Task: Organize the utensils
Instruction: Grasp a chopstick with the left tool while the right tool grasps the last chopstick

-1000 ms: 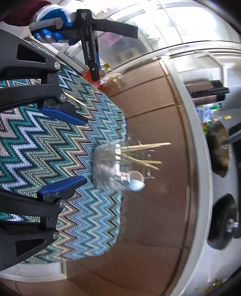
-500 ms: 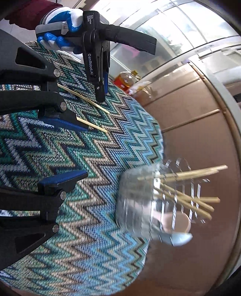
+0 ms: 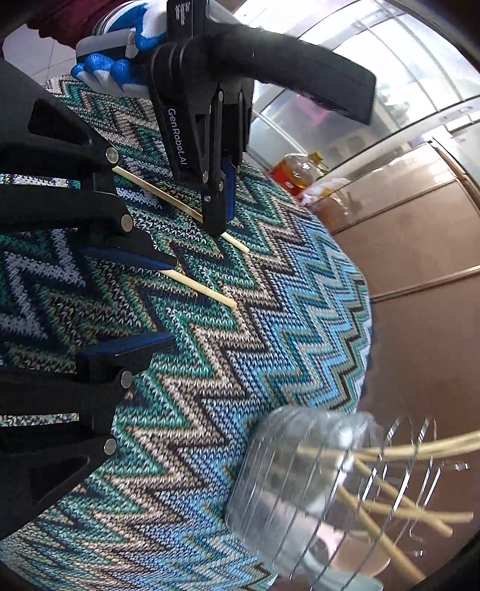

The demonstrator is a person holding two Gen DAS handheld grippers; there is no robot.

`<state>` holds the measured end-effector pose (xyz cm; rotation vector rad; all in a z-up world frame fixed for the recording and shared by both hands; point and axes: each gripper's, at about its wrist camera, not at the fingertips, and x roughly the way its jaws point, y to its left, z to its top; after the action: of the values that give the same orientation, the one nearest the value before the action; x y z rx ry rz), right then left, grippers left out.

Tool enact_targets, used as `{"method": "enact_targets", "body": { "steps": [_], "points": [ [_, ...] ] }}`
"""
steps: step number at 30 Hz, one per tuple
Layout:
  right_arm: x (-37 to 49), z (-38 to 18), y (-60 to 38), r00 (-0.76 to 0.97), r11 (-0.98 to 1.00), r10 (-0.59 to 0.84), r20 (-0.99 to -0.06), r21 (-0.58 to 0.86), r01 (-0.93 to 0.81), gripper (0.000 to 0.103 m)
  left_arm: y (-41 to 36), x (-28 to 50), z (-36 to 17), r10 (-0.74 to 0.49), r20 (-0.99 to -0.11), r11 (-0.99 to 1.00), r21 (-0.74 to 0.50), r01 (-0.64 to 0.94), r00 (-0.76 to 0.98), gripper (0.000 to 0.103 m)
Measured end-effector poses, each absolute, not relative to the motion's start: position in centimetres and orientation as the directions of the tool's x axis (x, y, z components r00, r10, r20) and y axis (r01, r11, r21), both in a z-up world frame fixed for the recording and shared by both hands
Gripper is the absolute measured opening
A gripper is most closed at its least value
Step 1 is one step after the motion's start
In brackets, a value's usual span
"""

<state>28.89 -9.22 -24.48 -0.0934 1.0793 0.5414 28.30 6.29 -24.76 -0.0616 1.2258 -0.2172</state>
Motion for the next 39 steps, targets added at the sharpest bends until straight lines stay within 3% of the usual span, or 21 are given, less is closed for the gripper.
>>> {"method": "enact_targets", "body": {
  "steps": [9,19,26,33,39],
  "points": [
    [30.1,-25.7,-7.0,0.311,0.851,0.365,-0.877,0.179,-0.494,0.032,7.6,28.7,-25.3,-0.281,-0.911,0.959,-0.251,0.135,0.301,0.005],
    [32.7,-27.9,-4.8,0.213,0.849,0.354,-0.911,0.218,-0.481,0.018,8.5,29.0,-25.6,-0.339,-0.899,0.940,-0.313,0.134,0.279,0.005],
    [33.3,-28.2,-3.3,0.216,0.855,0.313,-0.925,0.175,-0.488,0.016,8.3,29.1,-25.6,-0.320,-0.908,0.946,-0.291,0.142,0.269,0.005],
    [32.8,-28.0,-3.7,0.224,0.859,0.323,-0.919,0.185,-0.478,0.006,8.0,29.6,-25.8,-0.301,-0.923,0.952,-0.279,0.124,0.239,0.005],
    [31.7,-26.9,-5.1,0.244,0.852,0.356,-0.902,0.206,-0.481,0.005,7.7,29.8,-25.9,-0.266,-0.942,0.963,-0.250,0.098,0.203,0.005]
  ]
}}
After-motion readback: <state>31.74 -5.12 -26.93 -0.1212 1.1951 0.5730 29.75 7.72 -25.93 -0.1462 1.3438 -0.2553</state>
